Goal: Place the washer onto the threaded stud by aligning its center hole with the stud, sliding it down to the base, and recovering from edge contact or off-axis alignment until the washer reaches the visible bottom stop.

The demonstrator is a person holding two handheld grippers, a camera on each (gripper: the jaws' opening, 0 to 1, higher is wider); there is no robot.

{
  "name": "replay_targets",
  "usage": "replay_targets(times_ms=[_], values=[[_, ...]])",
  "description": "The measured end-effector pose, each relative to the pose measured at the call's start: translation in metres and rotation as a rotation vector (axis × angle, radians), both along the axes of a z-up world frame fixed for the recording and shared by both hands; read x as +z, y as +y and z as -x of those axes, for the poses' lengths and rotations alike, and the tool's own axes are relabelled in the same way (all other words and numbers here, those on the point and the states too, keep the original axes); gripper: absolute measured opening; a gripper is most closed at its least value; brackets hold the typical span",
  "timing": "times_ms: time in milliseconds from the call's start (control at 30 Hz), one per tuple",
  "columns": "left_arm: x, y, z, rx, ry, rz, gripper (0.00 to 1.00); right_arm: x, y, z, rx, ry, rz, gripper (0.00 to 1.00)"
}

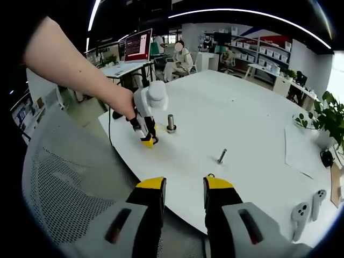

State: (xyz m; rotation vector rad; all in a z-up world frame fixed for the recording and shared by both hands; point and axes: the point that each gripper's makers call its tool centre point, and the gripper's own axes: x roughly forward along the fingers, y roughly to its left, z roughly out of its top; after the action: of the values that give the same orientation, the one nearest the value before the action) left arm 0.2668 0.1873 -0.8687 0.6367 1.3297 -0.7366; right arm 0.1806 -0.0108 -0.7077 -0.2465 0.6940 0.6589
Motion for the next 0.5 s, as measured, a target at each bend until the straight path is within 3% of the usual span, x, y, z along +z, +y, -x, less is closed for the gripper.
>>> replay_targets(times_ms=[167,200,300,500], values=[[0.0004,0.0027,-0.0028,0.004,-0.016,0.001,0.21,-0.0003,-0.0007,-0.0002,-0.002,-0.003,0.006,0.30],[0.0002,0.0035,-0.0029,0.047,-0.007,0.003,0.21,-0.0003,-0.0011,-0.0004,-0.004,-0.003,0.005,0.30],[0.0001,0.0032,-0.0042,0.070,-0.011,0.007,0.20,-0.0002,-0.0016,-0.0002,-0.005,-0.003,0.008,0.30],[0.0005,0.0033,-0.0034,0.064,-0.024,0.015,0.19,-0.0004,-0.0020,-0.0003,-0.005,-0.003,0.010,0.30]])
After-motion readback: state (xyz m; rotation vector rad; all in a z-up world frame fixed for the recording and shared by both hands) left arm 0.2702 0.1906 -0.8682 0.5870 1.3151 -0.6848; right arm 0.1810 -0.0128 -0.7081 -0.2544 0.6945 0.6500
